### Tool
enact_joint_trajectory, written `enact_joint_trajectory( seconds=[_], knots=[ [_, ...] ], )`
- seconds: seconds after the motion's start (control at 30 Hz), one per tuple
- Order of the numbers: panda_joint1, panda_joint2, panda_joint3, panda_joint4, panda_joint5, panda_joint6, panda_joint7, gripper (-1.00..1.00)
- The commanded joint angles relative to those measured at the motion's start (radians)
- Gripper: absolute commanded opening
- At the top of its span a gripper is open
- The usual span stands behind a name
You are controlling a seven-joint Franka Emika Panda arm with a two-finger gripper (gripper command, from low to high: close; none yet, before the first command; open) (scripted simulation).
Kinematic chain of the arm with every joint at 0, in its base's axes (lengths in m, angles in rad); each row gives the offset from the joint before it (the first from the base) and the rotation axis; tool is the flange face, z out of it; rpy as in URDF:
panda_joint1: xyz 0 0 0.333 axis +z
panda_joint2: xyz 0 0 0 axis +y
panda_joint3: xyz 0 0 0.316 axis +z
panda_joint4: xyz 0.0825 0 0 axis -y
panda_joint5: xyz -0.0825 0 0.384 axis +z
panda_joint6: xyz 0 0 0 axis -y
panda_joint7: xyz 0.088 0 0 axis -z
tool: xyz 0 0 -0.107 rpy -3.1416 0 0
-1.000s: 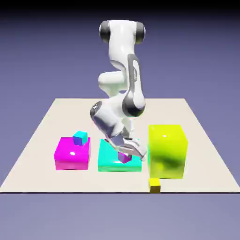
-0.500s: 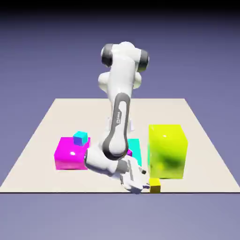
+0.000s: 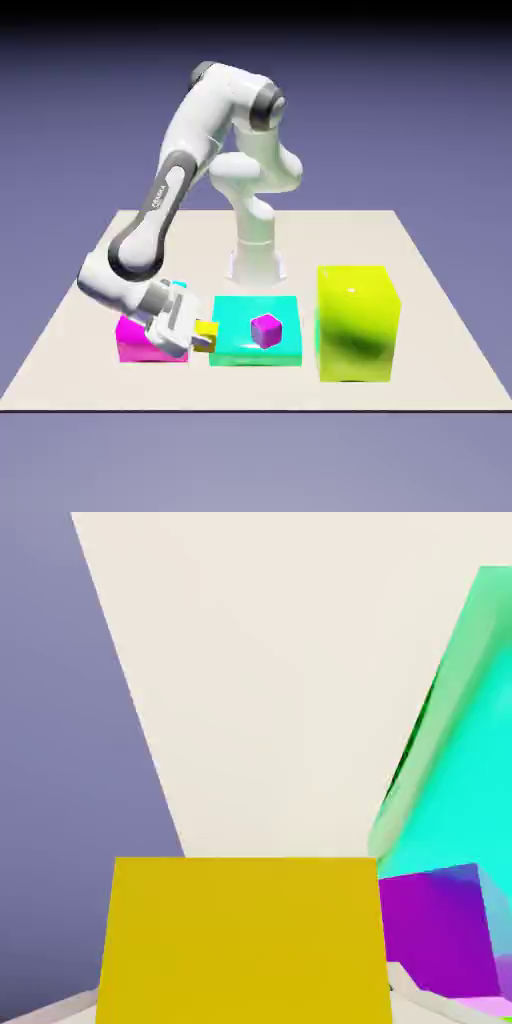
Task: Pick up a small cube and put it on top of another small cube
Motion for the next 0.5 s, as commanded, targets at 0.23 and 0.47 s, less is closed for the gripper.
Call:
enact_joint_trajectory(
  seconds=[0.23, 0.47],
  knots=[
    [-0.156, -0.168, -0.200, -0.129, -0.192, -0.168, -0.019, -1.00],
    [-0.122, -0.155, -0.169, -0.204, -0.140, -0.089, -0.050, 1.00]
  ],
)
